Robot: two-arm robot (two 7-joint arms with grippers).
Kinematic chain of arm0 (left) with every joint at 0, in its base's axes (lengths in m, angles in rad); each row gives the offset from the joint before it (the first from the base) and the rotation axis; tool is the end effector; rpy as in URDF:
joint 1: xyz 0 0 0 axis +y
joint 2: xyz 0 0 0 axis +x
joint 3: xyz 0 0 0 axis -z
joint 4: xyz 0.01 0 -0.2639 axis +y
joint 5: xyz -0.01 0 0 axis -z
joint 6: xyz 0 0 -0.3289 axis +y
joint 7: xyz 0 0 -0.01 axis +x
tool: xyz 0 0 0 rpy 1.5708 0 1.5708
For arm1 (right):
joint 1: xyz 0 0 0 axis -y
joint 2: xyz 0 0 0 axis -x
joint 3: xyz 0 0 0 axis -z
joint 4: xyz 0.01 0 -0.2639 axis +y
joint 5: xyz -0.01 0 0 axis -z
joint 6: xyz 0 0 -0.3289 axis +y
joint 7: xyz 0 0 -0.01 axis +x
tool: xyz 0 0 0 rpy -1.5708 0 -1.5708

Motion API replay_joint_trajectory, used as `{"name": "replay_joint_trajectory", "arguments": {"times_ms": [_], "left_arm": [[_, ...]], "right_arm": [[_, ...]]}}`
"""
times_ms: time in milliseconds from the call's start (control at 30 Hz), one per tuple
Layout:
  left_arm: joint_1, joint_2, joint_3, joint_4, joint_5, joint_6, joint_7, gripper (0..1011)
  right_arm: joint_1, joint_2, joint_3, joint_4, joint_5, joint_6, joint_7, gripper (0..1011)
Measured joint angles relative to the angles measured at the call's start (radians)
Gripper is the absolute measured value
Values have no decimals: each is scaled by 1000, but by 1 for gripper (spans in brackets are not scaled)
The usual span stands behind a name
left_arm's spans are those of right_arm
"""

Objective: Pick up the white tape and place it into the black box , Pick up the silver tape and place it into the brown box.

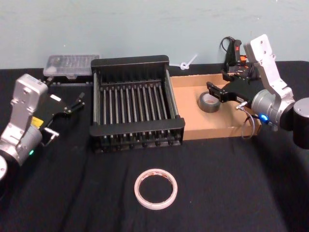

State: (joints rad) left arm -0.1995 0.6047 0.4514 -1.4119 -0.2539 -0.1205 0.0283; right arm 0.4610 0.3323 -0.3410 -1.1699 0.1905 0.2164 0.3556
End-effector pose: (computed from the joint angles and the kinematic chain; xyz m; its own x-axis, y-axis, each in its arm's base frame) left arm 0.3728 0.0625 -0.2851 0.2922 0.8803 0.3738 -0.9553 0.2873 0.0704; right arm 0.4542 -0.0322 -0.2430 0.4925 -0.8580 0.1456 0.8459 0.4326 -0.3118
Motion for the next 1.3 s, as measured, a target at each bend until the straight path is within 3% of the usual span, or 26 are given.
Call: {"name": "replay_joint_trajectory", "arguments": {"times_ms": [500, 1000, 1300], "left_arm": [[0, 0, 0, 0, 0, 0, 0, 1001], [0, 0, 0, 0, 0, 0, 0, 1001], [0, 0, 0, 0, 0, 0, 0, 1001]], "right_arm": [[-1, 1, 0, -2, 2, 0, 1, 999], [-8, 3, 5, -13, 3, 0, 5, 1002], [-72, 38, 33, -119, 25, 11, 26, 1002]]}}
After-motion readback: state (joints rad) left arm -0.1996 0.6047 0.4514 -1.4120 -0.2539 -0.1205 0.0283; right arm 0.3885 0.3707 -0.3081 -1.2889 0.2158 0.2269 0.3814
